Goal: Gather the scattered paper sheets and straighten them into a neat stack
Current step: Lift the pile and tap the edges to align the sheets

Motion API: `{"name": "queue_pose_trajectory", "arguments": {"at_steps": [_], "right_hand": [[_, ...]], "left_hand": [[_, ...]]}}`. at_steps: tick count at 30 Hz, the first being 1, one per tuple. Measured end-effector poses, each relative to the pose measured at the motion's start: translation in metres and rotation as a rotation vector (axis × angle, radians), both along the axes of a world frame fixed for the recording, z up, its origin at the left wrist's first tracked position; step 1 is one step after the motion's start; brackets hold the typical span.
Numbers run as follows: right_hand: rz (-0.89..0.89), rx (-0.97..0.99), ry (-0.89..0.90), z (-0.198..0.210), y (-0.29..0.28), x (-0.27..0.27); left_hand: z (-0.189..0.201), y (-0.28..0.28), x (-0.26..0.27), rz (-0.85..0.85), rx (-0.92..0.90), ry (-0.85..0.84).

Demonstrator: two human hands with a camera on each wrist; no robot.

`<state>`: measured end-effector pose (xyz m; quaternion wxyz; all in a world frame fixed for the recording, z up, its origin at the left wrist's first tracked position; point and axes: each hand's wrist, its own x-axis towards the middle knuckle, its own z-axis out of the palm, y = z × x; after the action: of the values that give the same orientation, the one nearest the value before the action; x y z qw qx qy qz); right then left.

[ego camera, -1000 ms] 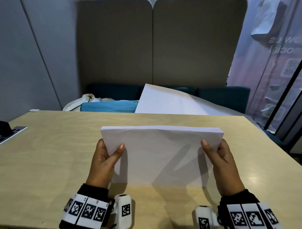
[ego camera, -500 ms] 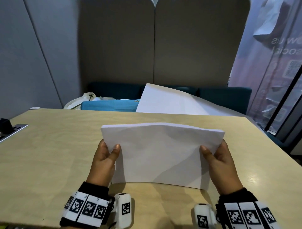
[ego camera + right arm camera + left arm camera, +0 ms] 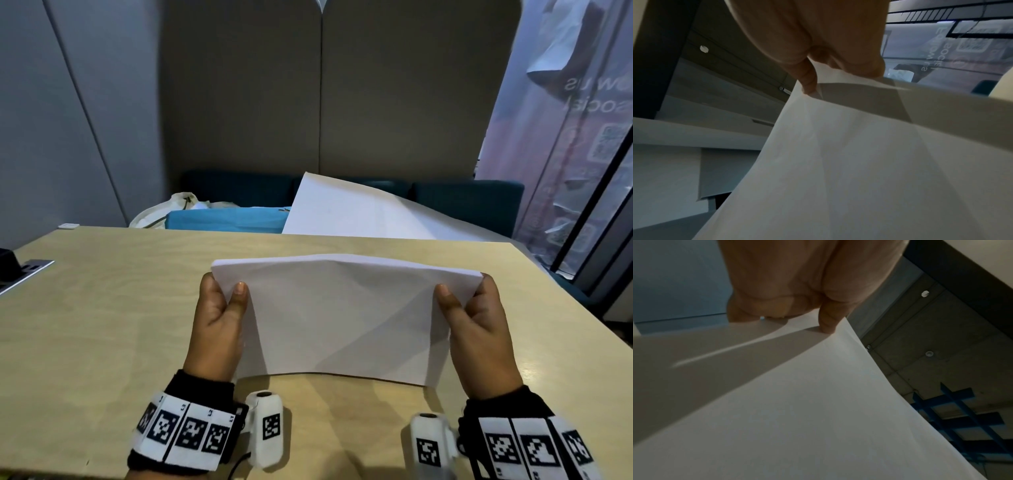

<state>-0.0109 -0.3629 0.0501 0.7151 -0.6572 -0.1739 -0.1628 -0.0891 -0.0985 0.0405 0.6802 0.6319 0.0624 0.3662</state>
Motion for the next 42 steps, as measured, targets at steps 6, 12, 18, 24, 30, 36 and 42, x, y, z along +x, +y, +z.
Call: {"name": "queue_pose_trajectory", "arguments": {"at_steps": [6,12,18,24,30,36,42], "right_hand": [[-0.143,-0.244,-0.214,0.001,0.002,-0.011],[-0.220,-0.404,-0.329,-0.003,0.007,-0.015],[-0.199,-0.324,-0.263,-0.004,0.004,-0.015],[-0.174,-0.225,-0.166,-0.009,0.003,-0.018],[-0.064,-0.048,0.040,-0.012,0.003,-0.011],[-0.065,0.011,0.057,-0.009,-0.002,-0.001],[0.073,0.022,0.250,-0.017,-0.004,-0.006]], "left_hand": [[0.000,-0.003,-0.005,0.063,0.187,-0.048],[-0.001,-0.007,-0.007,0.175,0.397,-0.076],[0.000,-0.009,-0.007,0.134,0.295,-0.082],[-0.009,-0.007,-0.005,0.116,0.131,-0.031],[-0.017,-0.004,-0.002,0.057,-0.020,0.060],[-0.008,-0.001,0.001,0.031,-0.023,0.043],[-0.019,-0.001,-0.001,0.013,-0.042,0.174]]}}
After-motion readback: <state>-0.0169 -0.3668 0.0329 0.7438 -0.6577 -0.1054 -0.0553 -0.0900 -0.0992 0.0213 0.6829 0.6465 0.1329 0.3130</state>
